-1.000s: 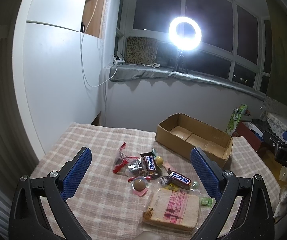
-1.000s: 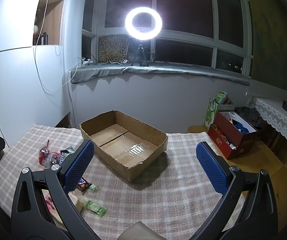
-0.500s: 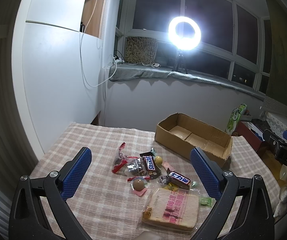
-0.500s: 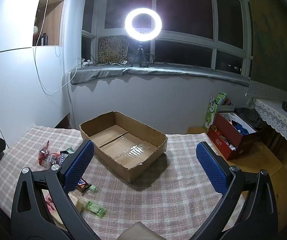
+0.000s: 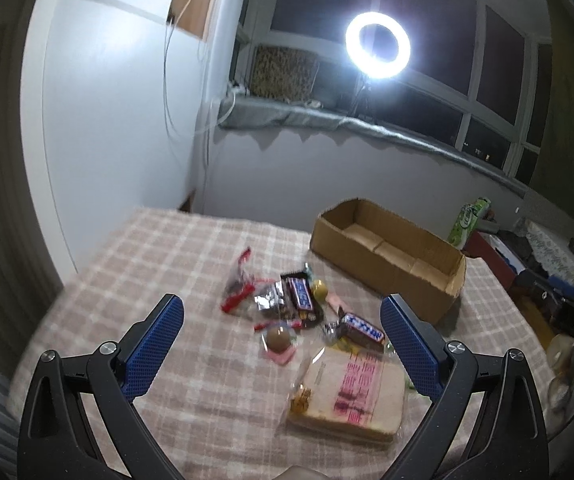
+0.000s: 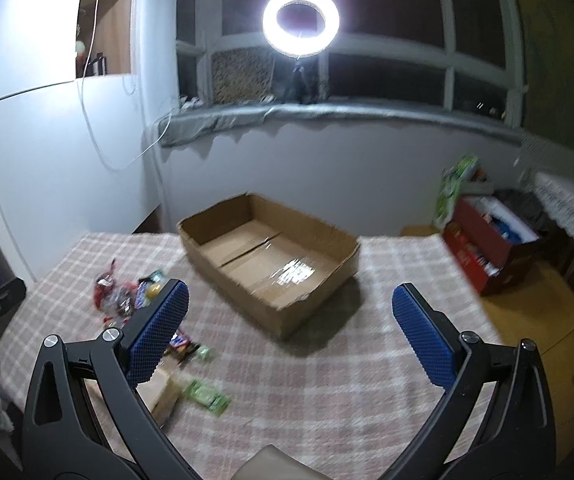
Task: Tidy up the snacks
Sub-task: 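Grasp the packaged bread slice with the right gripper and lift it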
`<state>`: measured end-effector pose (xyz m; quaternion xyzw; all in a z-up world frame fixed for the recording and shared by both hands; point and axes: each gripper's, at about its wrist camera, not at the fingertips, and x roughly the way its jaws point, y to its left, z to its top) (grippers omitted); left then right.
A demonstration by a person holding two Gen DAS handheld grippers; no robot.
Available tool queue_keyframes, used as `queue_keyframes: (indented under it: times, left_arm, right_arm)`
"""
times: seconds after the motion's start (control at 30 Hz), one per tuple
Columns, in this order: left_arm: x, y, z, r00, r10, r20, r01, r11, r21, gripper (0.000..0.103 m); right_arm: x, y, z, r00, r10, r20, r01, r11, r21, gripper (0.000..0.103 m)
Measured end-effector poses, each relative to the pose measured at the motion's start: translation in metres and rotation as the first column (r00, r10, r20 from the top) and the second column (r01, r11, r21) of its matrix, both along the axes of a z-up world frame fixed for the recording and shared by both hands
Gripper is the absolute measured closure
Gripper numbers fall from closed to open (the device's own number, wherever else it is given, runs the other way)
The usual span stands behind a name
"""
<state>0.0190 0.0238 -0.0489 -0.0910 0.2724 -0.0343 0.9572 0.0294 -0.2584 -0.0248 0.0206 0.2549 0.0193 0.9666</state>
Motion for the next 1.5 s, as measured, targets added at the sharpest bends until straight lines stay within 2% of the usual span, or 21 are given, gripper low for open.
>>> queue_keyframes:
  times: [0.1, 0.2, 0.33, 0.5, 0.6, 0.77, 0.83, 0.9, 1.07, 1.1, 1.23, 1.4, 1.5]
  left_arm:
    - [0.004, 0.006, -0.012, 0.999, -0.022, -0.046, 0.02, 0.999, -0.039, 0.009]
    - [0.007, 0.01, -0.023, 0.995, -0.047, -0.086, 0.039, 0.996, -0.082, 0.012]
    - [0.013, 0.012, -0.039, 0.985, -0.108, -0.137, 0.085, 0.984, -0.159, 0.021]
    - [0.02, 0.009, -0.058, 0.966, -0.176, -0.19, 0.127, 0.962, -0.243, 0.029]
    - [0.024, 0.007, -0.068, 0.956, -0.2, -0.214, 0.137, 0.952, -0.275, 0.029]
    - [0.028, 0.004, -0.08, 0.946, -0.223, -0.236, 0.147, 0.942, -0.301, 0.03]
    - [0.03, 0.004, -0.084, 0.944, -0.225, -0.242, 0.142, 0.938, -0.316, 0.039]
    - [0.032, 0.004, -0.089, 0.939, -0.235, -0.251, 0.147, 0.934, -0.326, 0.047]
    - [0.036, 0.002, -0.096, 0.924, -0.27, -0.271, 0.17, 0.924, -0.342, 0.062]
    - [0.035, 0.001, -0.096, 0.923, -0.274, -0.27, 0.175, 0.924, -0.339, 0.062]
    - [0.035, 0.004, -0.098, 0.918, -0.288, -0.272, 0.183, 0.918, -0.353, 0.062]
    - [0.03, -0.003, -0.095, 0.918, -0.29, -0.27, 0.193, 0.923, -0.332, 0.062]
    - [0.027, -0.007, -0.093, 0.921, -0.284, -0.267, 0.195, 0.929, -0.316, 0.062]
  right_arm:
    - [0.004, 0.002, -0.011, 0.998, 0.053, -0.042, -0.051, 0.997, 0.054, 0.0]
    - [0.006, 0.01, -0.026, 0.984, 0.156, -0.085, -0.146, 0.983, 0.114, 0.0]
    - [0.012, 0.023, -0.054, 0.95, 0.245, -0.195, -0.207, 0.958, 0.196, 0.0]
    - [0.018, 0.034, -0.082, 0.904, 0.318, -0.285, -0.237, 0.929, 0.284, 0.0]
    - [0.022, 0.039, -0.094, 0.878, 0.355, -0.322, -0.247, 0.911, 0.33, 0.001]
    - [0.031, 0.045, -0.108, 0.831, 0.414, -0.372, -0.256, 0.877, 0.406, 0.015]
    - [0.035, 0.048, -0.116, 0.814, 0.431, -0.388, -0.251, 0.865, 0.434, 0.02]
    - [0.038, 0.052, -0.123, 0.796, 0.452, -0.402, -0.254, 0.852, 0.457, 0.032]
    - [0.041, 0.061, -0.131, 0.76, 0.495, -0.42, -0.262, 0.826, 0.5, 0.048]
    - [0.041, 0.062, -0.133, 0.753, 0.505, -0.422, -0.263, 0.818, 0.511, 0.052]
    - [0.042, 0.068, -0.136, 0.734, 0.535, -0.417, -0.274, 0.796, 0.539, 0.056]
    - [0.041, 0.069, -0.134, 0.736, 0.535, -0.415, -0.282, 0.8, 0.53, 0.057]
    - [0.04, 0.074, -0.128, 0.748, 0.523, -0.409, -0.304, 0.818, 0.489, 0.057]
